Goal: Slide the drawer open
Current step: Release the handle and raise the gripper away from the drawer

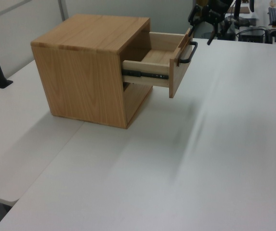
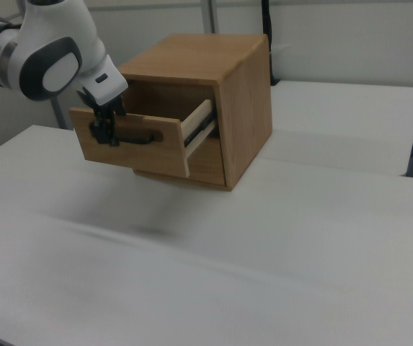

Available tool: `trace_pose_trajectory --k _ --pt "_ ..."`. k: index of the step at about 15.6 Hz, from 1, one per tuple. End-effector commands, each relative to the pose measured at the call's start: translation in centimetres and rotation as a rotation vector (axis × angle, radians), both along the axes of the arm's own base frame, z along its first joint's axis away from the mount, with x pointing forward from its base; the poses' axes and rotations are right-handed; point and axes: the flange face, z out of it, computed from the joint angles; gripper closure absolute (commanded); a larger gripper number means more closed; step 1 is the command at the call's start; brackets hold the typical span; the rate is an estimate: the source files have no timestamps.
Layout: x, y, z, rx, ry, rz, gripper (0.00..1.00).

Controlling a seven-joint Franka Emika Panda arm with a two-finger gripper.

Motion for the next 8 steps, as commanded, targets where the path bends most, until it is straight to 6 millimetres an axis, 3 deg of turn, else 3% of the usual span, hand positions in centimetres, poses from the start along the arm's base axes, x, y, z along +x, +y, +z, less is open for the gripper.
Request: trace_pose_trajectory --k 1,5,8 --pt "-1.4 1.6 1.2 -0.077 0.064 0.36 0.0" --pt "-2.2 2.4 2.9 -0.245 0.087 0.855 0.0" --pt "-2.6 3.8 2.3 -0.443 0.224 1.006 0.0"
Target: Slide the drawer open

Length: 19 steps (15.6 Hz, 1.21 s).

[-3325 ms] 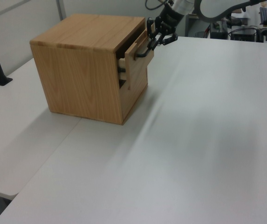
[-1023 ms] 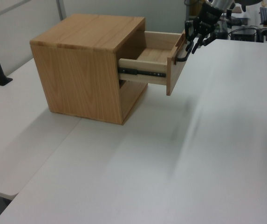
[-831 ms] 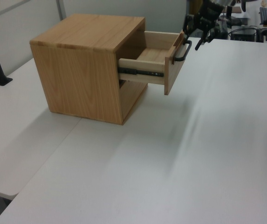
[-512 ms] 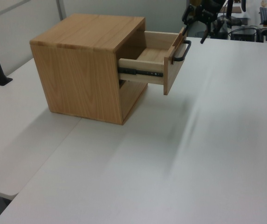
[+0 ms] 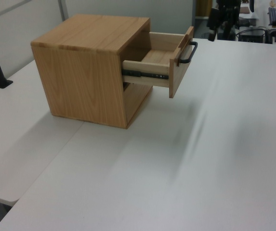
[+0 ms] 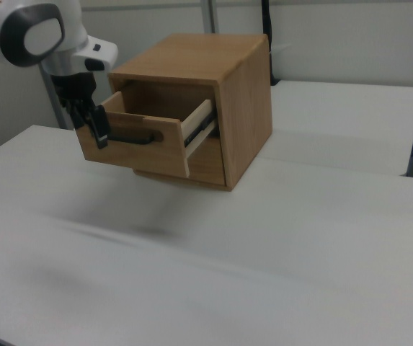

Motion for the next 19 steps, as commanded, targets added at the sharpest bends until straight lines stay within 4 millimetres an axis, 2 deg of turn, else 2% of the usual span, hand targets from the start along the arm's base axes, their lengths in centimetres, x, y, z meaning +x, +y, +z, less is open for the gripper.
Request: trace_pose_trajectory --k 1,5,7,9,12,19 --pt "-0.1 2.3 -0.6 -0.219 0.072 0.186 0.0" --pt "1.9 1.6 -2.4 -0.234 0.115 0.205 0.0" --pt "3.3 0.6 -2.6 -0.229 0.127 0.172 0.0" --pt "4.3 -0.4 -2.0 -0.213 0.135 0.158 0.0" --pt "6.4 -0.5 -2.7 -0.156 0.139 0.15 0.0" --pt "6.5 -0.2 -2.9 -0.158 0.133 0.19 0.0"
